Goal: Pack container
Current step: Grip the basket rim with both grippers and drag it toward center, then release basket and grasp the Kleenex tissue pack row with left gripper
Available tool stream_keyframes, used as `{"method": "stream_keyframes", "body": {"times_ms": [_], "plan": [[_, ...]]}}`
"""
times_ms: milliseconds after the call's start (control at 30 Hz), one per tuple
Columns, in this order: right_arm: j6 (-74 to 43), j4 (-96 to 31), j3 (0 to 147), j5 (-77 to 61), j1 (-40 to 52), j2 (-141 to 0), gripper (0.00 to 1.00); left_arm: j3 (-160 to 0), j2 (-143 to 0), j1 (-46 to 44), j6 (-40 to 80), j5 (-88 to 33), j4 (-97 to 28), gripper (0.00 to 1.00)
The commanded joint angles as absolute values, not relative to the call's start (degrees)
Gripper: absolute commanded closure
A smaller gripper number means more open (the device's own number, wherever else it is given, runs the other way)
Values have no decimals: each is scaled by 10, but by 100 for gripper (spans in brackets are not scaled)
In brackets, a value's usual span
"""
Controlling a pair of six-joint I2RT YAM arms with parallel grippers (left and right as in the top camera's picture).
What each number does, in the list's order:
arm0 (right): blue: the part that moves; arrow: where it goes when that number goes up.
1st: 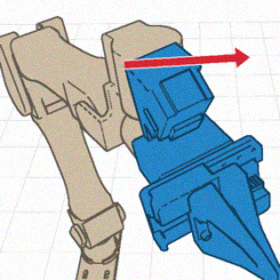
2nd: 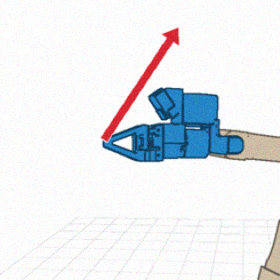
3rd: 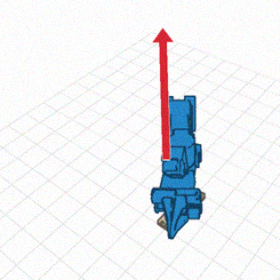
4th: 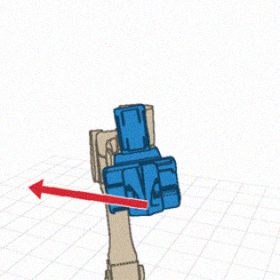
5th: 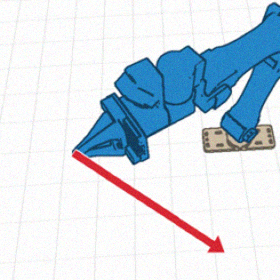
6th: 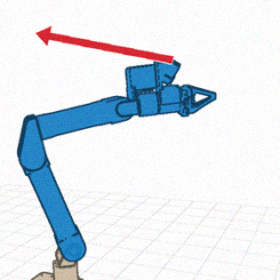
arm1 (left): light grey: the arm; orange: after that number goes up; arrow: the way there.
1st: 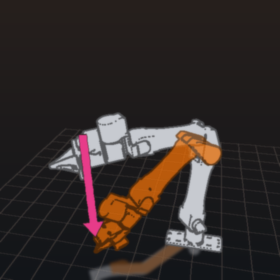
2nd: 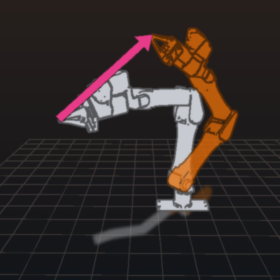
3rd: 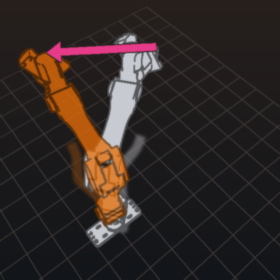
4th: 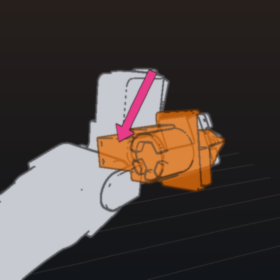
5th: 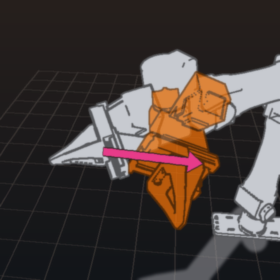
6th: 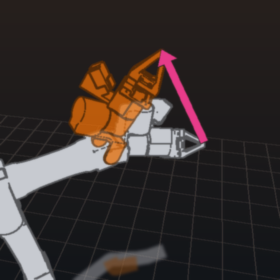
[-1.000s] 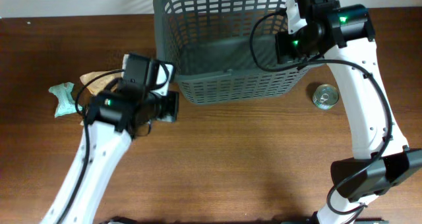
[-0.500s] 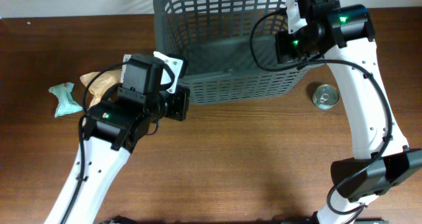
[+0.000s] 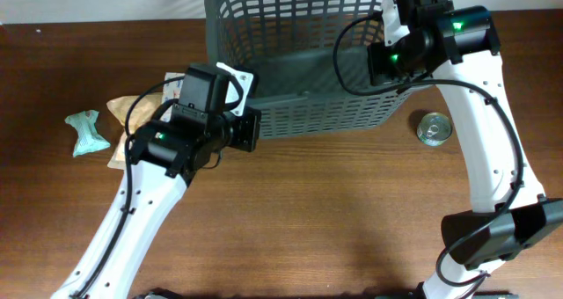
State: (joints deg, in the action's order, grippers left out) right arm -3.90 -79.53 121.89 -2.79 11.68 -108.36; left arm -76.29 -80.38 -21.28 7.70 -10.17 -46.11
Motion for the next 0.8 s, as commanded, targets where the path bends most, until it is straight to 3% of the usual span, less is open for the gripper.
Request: {"method": "stream_keyframes", "body": {"times_ms": [0, 500, 767], "plan": [[-39, -806, 1216, -12, 116, -1065, 96, -770, -806, -213, 70, -69, -455, 98], [-39, -838, 1216, -13, 116, -1064, 96, -770, -806, -167, 67, -54, -431, 98], [-39, -784, 1223, -14, 116, -1064, 96, -771, -798, -167, 67, -53, -458, 98]]}}
